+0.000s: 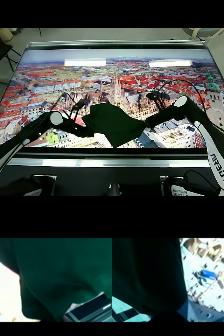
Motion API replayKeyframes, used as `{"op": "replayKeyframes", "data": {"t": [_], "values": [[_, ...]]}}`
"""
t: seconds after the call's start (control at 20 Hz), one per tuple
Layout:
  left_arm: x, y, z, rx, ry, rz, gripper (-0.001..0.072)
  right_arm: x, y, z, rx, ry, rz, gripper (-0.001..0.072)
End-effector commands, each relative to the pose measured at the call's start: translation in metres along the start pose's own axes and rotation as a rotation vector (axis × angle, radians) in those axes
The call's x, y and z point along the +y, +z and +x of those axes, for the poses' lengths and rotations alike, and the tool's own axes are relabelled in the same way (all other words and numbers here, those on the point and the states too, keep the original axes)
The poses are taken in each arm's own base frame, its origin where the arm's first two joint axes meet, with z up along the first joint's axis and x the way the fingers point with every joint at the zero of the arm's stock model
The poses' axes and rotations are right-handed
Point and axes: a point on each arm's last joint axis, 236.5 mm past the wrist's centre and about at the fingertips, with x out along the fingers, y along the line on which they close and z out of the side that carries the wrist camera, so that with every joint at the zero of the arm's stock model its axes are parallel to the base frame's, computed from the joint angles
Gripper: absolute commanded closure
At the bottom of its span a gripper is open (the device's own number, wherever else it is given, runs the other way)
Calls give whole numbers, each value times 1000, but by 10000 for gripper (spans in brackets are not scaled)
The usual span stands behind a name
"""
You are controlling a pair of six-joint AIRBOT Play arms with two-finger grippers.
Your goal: Fold the shirts.
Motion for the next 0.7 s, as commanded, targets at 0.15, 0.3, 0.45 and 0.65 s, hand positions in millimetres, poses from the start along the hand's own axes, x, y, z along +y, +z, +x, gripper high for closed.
{"op": "replayKeyframes", "data": {"t": [0.15, 0.3, 0.45, 0.65], "values": [[-73, 126, -299, -790, 205, 375, 682, 82, 163, -250, -600, -438, -507, 698], [-133, 99, -475, -1209, 139, 407, 682, 205, 174, -438, -1059, -740, -722, 698], [-192, 61, -557, -1449, -93, 450, 682, 309, 129, -513, -1331, -752, -839, 698], [-213, 57, -561, -1490, -83, 574, 682, 313, 102, -514, -1266, -842, -848, 698]]}}
